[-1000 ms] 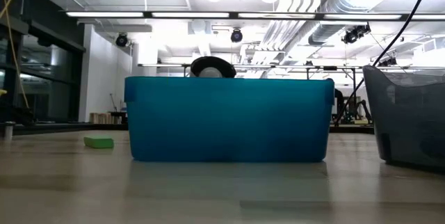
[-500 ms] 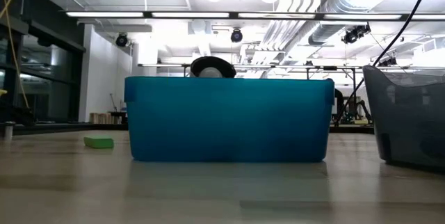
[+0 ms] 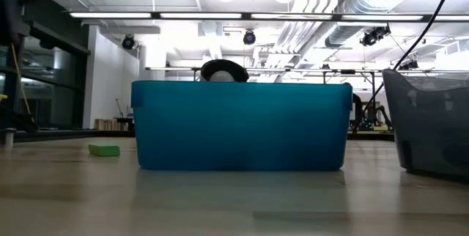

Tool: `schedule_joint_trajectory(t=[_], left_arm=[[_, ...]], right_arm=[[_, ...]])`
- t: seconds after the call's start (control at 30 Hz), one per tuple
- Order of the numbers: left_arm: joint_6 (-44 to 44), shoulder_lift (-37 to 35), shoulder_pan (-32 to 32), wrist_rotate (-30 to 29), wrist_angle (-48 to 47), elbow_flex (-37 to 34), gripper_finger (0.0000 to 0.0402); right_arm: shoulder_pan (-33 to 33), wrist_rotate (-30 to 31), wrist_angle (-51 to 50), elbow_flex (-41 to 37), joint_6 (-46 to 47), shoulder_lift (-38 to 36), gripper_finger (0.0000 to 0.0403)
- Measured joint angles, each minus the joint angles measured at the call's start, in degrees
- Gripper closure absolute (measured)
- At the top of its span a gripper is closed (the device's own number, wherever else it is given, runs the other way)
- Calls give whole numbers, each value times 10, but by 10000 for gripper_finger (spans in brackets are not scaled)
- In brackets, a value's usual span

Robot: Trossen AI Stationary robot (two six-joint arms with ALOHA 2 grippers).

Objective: Pick & Place School Supplies
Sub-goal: Put the green eraser into the yellow bin

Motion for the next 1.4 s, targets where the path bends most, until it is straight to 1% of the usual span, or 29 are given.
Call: schedule_joint_trajectory(t=[0.13,0.33,0.43,0.53,0.67,0.83,0.93,1.03,1.1,1.3,1.4], left_arm=[[100,-25,49,45,-19,0,275],[253,-45,108,63,-68,0,275],[299,-45,139,105,-98,0,275],[370,-45,167,132,-96,0,275],[446,-45,209,151,-91,-1,276],[518,-45,265,173,-53,-29,276],[558,-45,290,185,-20,-60,276],[578,-45,312,193,8,-91,275],[581,-45,327,209,27,-111,274],[605,-45,354,220,59,-148,252],[630,-45,361,239,93,-157,235]], right_arm=[[-2,-15,0,0,13,0,213],[-2,-17,-1,0,16,0,213],[-1,-17,-2,0,16,0,213],[0,-17,-2,0,16,0,213],[0,-17,-2,0,16,0,213],[0,-17,0,0,40,0,213],[0,-17,0,0,46,0,213],[0,-17,0,0,46,0,213],[-1,-16,0,0,45,0,213],[-7,-16,0,0,44,0,213],[-10,-16,0,0,44,0,213]])
